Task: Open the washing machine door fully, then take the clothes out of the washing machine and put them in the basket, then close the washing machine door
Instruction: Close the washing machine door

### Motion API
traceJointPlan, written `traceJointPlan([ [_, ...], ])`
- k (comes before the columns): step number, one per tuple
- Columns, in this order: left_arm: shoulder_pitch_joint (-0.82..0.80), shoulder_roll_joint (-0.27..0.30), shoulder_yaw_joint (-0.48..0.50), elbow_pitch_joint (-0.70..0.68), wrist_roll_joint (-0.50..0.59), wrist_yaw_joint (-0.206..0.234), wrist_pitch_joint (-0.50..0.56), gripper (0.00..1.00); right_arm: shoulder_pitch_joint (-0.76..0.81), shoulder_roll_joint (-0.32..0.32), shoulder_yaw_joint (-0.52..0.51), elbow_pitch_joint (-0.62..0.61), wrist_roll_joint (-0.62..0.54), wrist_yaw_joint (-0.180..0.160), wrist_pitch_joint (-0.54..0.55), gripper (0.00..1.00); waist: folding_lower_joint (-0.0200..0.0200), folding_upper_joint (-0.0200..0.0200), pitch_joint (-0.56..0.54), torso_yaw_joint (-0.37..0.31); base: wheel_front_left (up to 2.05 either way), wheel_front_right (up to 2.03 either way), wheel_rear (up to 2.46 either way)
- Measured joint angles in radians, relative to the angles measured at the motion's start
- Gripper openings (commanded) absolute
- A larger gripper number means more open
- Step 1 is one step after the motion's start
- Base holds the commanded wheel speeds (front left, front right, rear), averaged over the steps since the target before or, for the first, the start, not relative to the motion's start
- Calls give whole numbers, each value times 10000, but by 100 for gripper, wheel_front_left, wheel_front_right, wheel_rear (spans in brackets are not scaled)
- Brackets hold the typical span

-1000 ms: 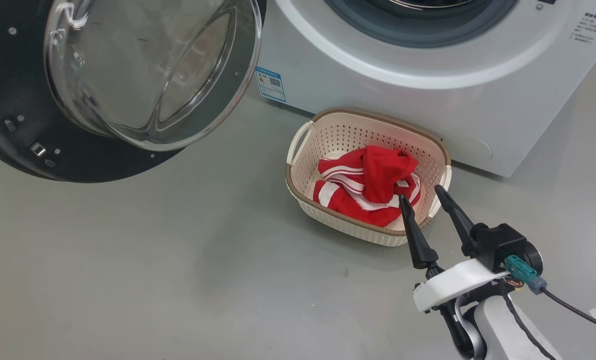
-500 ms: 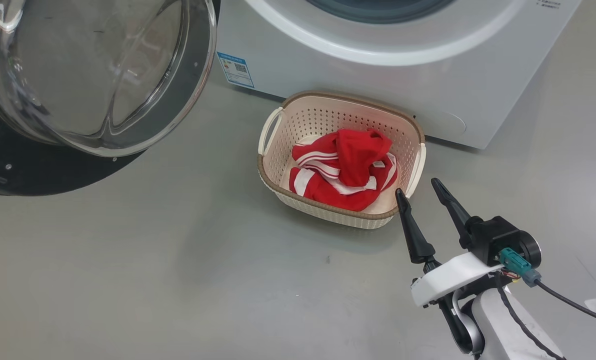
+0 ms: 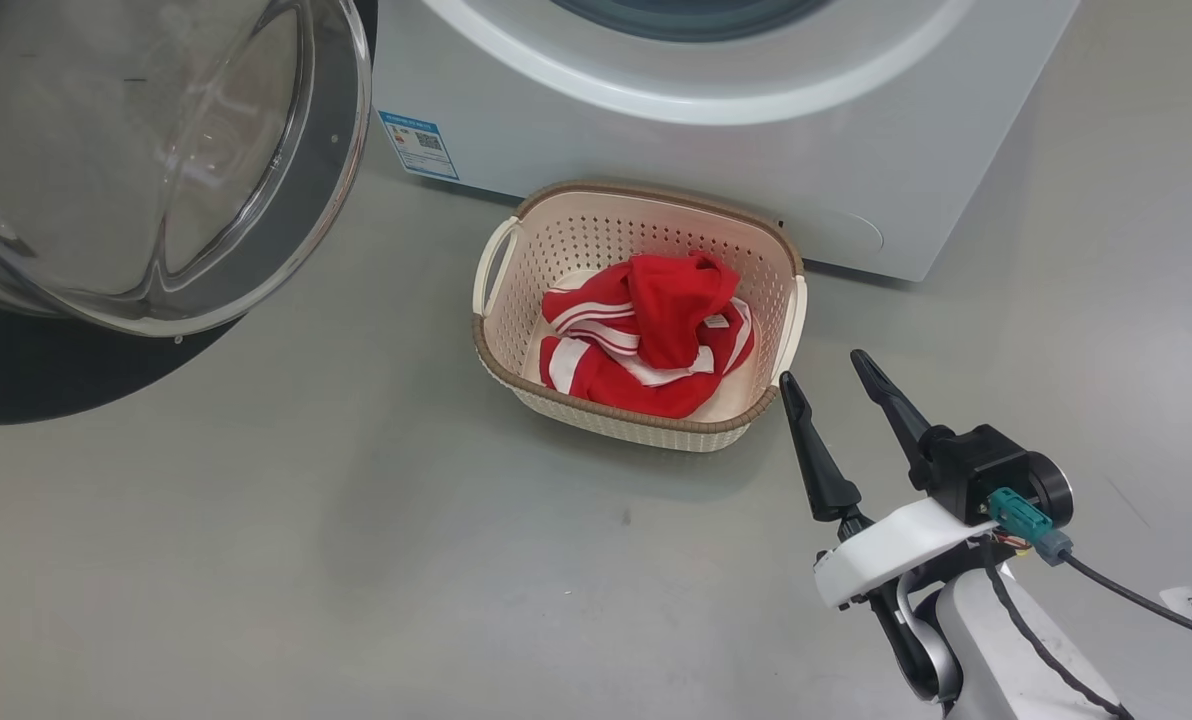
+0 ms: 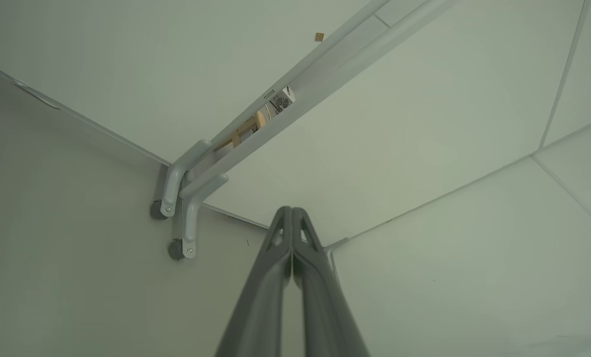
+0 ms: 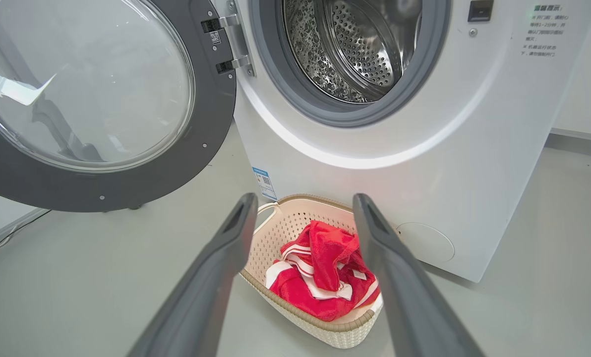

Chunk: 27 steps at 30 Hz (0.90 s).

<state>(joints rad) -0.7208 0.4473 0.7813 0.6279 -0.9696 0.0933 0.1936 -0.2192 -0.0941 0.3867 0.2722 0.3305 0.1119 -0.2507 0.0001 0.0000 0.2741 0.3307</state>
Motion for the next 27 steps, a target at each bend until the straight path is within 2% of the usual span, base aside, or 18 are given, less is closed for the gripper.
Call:
traceJointPlan([
  [10,-1181,-132,1478,1749,-1325,384,1012,0,-35,15,-10,23,0,0,0,100,0,0,58,-225,0,0,0],
  [27,-2021,-186,1212,3421,-1279,378,2107,0,-135,10,-13,90,-73,0,0,100,0,0,81,-402,0,0,0],
])
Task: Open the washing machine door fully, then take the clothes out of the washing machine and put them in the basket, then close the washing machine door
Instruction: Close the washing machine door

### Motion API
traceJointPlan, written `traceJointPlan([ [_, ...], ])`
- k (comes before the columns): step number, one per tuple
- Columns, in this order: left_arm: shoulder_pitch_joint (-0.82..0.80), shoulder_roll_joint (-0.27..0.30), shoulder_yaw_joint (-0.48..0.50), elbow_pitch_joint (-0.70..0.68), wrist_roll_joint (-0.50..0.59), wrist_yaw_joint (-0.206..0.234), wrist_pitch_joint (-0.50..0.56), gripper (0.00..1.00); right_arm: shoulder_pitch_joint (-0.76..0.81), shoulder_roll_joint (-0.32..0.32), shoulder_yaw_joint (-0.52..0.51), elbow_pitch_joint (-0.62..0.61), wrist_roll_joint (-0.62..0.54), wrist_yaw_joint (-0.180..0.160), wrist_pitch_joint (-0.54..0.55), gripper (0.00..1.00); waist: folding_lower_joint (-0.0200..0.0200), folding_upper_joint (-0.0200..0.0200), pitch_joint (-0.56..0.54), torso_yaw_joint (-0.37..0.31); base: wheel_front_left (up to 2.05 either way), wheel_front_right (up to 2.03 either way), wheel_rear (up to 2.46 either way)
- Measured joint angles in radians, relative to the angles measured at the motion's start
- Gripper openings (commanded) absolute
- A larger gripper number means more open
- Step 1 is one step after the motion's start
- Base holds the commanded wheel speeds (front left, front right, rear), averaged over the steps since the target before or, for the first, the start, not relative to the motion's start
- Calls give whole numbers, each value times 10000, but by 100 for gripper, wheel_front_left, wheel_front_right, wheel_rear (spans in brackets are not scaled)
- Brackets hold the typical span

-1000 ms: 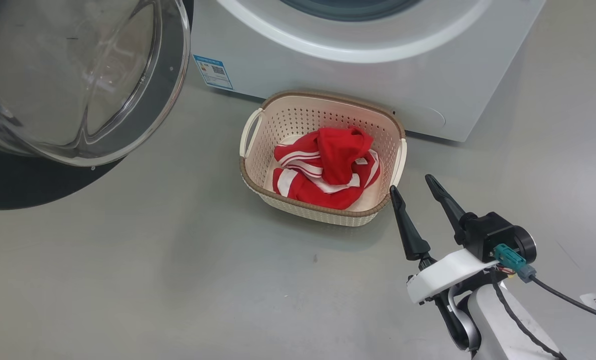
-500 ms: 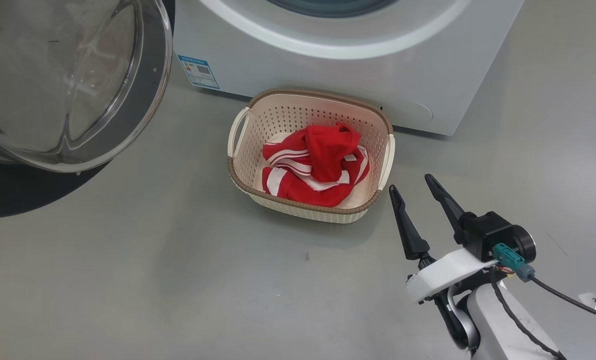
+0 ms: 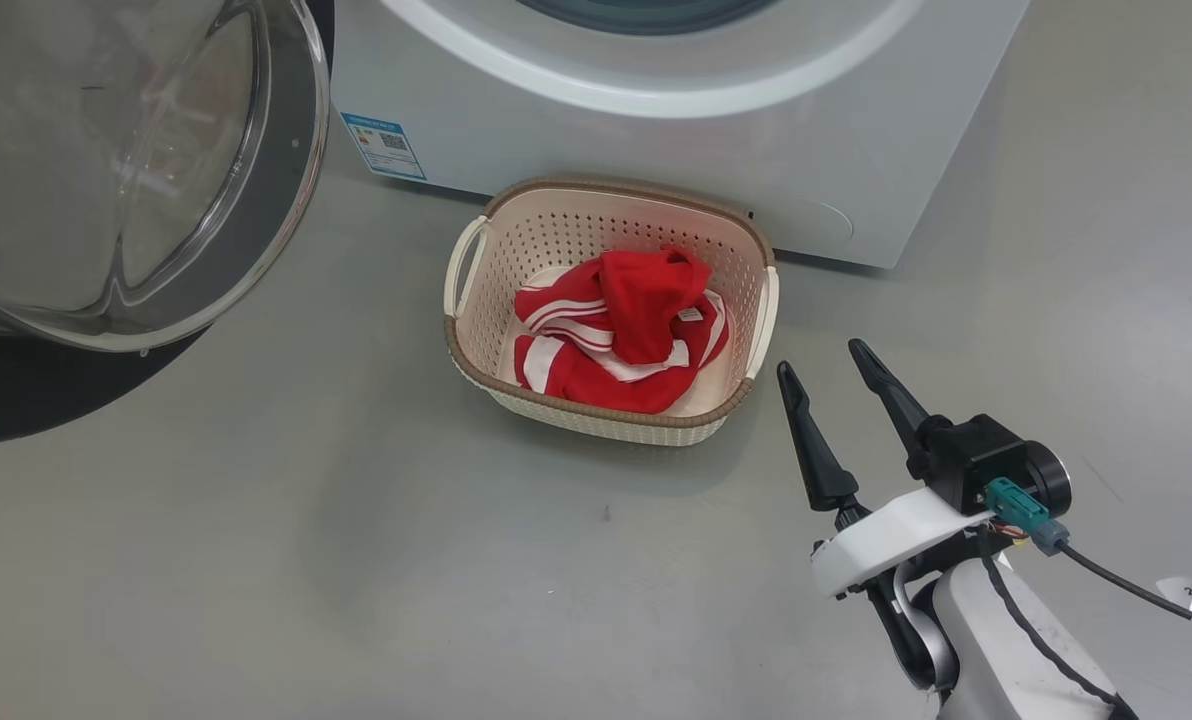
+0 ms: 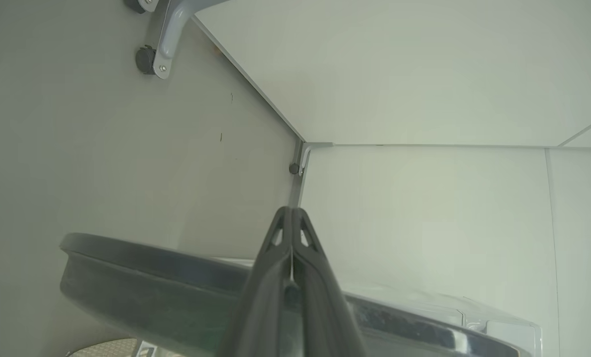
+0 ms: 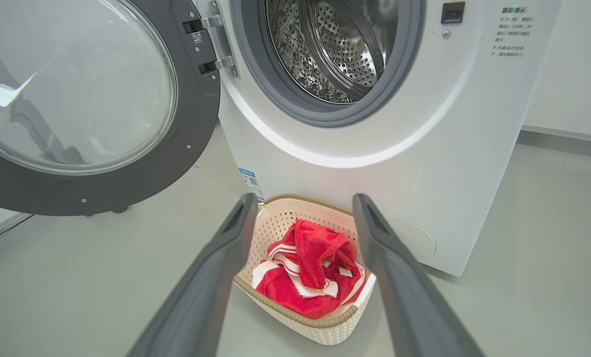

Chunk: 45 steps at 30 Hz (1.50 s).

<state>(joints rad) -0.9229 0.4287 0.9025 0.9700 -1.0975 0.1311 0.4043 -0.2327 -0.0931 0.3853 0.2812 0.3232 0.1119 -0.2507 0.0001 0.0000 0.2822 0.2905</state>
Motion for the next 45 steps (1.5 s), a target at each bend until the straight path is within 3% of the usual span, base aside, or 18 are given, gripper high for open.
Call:
traceJointPlan([
  [32,-652,665,-995,1158,546,0,1988,0,-88,6,-73,65,0,0,-10,100,-1,0,13,-85,0,0,0],
  [45,-652,554,-1365,1469,708,-173,2823,0,-105,23,-151,159,2,2,-12,100,-1,0,-187,-55,0,0,0],
])
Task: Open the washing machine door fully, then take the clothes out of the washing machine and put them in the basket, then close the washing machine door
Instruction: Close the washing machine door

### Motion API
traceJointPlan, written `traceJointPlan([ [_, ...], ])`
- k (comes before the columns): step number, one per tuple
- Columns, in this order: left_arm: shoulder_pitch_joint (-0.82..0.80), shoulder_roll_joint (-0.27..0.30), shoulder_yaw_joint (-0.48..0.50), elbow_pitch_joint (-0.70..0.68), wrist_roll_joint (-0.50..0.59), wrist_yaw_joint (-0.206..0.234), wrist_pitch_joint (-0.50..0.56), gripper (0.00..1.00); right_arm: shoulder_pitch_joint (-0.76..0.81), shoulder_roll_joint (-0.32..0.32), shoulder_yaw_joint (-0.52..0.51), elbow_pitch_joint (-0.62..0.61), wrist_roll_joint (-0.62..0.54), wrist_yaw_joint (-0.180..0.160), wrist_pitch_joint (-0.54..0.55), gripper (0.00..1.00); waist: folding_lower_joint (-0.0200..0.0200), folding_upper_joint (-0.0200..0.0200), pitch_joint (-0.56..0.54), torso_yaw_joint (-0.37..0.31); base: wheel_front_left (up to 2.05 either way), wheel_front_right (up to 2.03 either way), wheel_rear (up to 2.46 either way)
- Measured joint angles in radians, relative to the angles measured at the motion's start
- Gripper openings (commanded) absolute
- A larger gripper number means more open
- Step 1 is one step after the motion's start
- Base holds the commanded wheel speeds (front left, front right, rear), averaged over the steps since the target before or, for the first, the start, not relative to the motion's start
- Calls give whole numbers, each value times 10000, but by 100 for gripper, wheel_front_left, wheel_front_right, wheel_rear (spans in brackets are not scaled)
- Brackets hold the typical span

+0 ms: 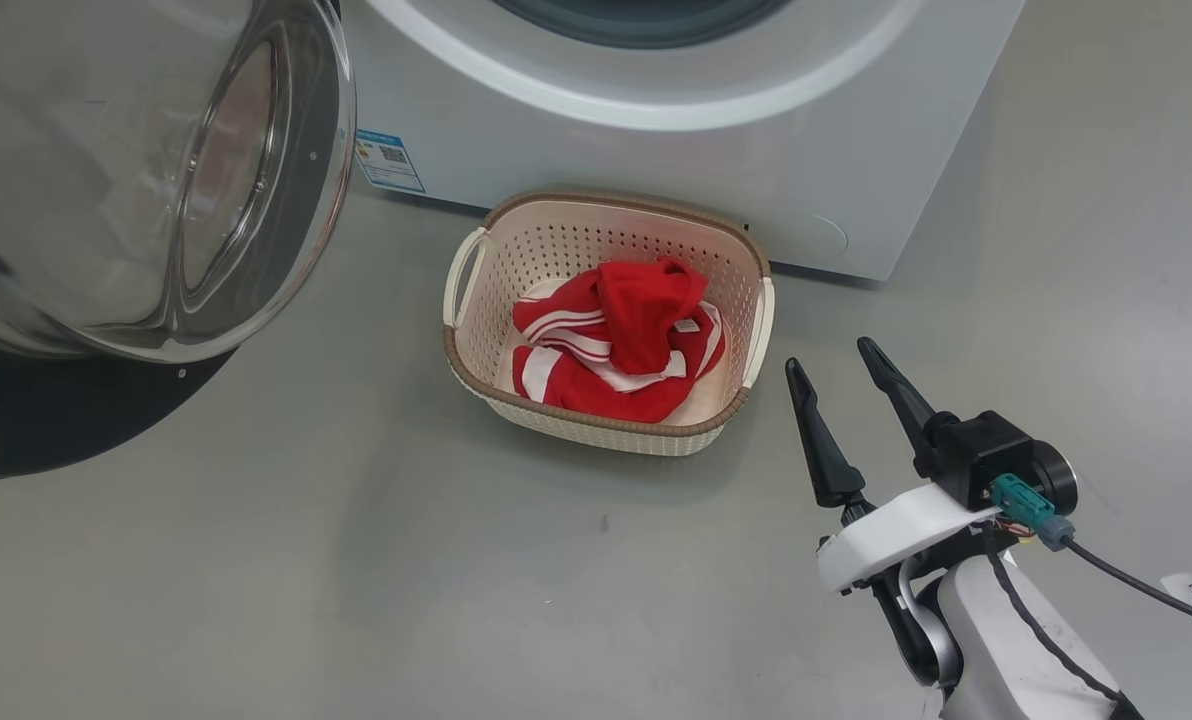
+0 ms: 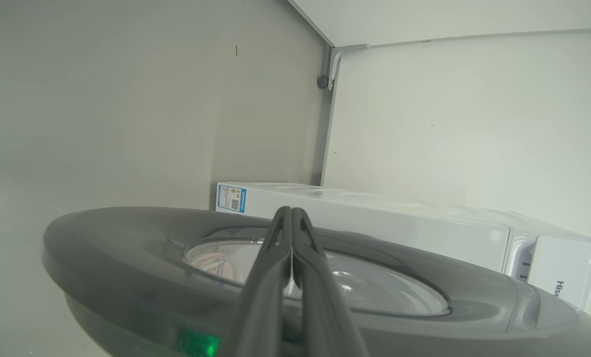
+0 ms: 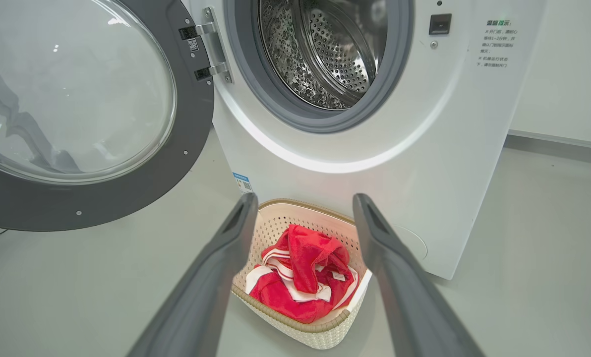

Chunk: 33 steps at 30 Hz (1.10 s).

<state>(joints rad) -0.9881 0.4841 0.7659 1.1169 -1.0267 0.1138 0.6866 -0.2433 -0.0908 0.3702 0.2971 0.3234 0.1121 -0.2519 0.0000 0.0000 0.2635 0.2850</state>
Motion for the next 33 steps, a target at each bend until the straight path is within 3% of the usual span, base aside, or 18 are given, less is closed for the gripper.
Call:
traceJointPlan([
  [19,117,-353,-474,240,13,-872,1290,0,13,140,-35,4,15,0,0,100,0,0,-517,231,0,0,0],
  [33,677,-1200,-782,372,-25,-1643,2293,0,93,211,-40,42,107,2,0,100,0,0,-907,311,0,0,0],
])
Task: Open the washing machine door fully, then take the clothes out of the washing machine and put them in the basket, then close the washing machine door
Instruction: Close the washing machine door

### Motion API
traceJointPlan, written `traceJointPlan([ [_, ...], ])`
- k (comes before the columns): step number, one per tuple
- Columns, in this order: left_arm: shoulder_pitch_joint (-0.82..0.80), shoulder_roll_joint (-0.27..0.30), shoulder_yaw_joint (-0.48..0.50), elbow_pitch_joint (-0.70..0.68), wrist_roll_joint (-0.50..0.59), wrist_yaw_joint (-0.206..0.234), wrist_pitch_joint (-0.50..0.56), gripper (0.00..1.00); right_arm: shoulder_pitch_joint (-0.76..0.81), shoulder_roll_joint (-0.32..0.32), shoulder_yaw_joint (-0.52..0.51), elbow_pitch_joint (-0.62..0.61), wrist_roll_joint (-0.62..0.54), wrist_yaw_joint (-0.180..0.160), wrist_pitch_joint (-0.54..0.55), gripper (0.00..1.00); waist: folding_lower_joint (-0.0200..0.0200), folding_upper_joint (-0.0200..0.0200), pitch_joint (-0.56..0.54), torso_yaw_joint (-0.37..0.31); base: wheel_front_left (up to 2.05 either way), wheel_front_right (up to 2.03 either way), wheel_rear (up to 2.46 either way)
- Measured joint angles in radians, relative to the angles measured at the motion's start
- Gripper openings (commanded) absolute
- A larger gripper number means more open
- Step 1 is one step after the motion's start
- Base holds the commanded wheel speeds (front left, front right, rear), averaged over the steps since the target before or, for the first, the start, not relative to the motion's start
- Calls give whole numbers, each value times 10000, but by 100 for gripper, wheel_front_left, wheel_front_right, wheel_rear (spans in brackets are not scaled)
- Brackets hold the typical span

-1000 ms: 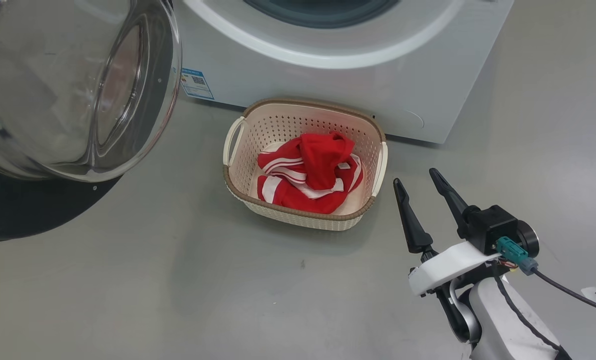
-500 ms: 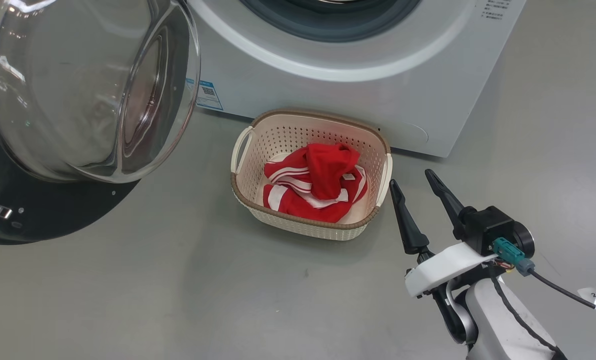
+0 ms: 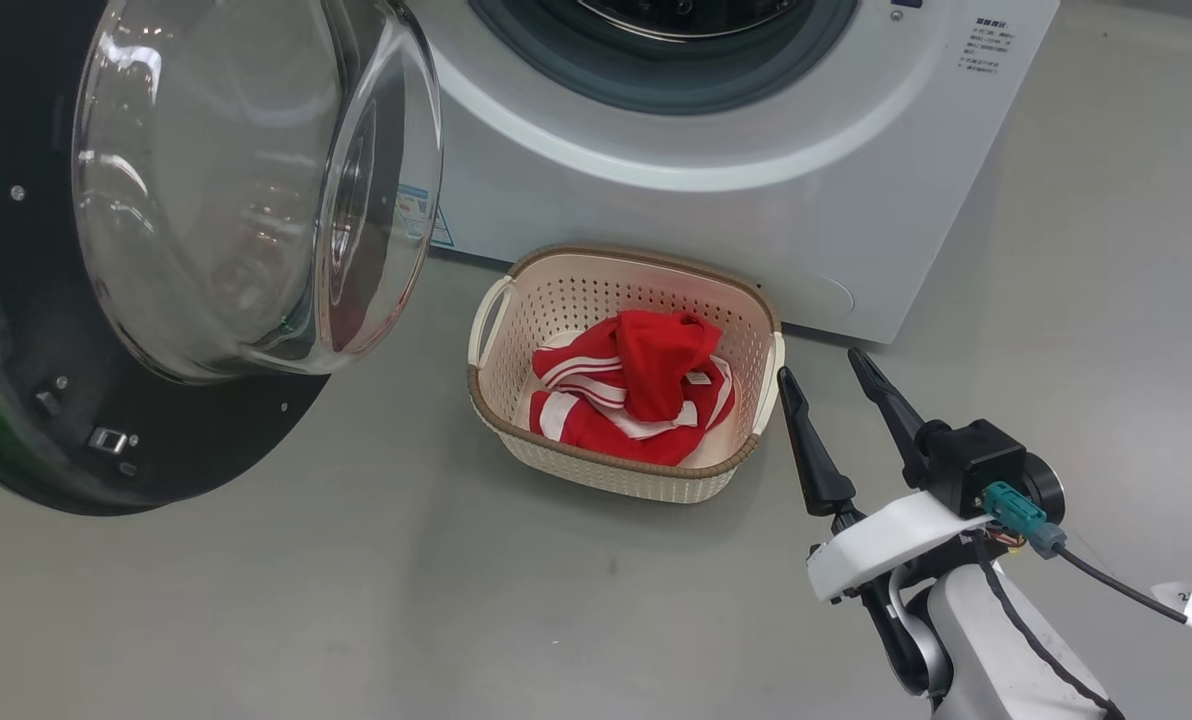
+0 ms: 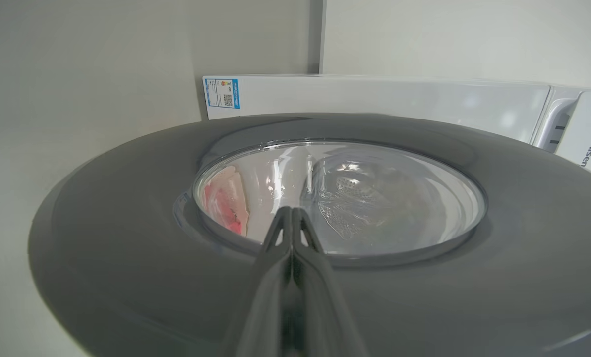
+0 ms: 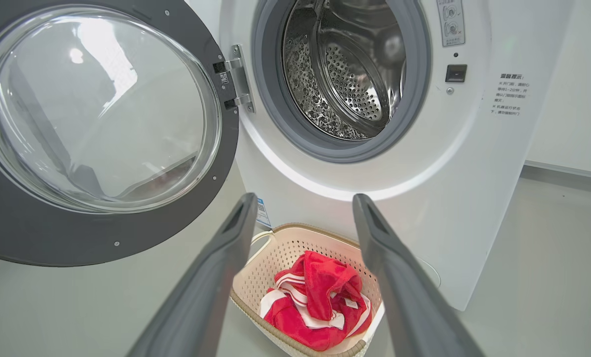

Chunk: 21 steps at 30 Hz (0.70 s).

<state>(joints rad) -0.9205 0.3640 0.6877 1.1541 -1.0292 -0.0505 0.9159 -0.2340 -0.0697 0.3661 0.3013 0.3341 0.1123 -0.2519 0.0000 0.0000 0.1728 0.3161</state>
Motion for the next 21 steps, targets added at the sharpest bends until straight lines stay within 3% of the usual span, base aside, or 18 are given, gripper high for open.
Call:
traceJointPlan([
  [10,336,-476,-21,-17,-355,-433,1072,0,239,44,35,10,56,8,0,100,0,0,-266,21,0,0,0],
  [21,709,-1235,-8,-420,-809,-619,1973,0,385,63,42,0,125,8,0,100,0,0,-446,6,0,0,0],
])
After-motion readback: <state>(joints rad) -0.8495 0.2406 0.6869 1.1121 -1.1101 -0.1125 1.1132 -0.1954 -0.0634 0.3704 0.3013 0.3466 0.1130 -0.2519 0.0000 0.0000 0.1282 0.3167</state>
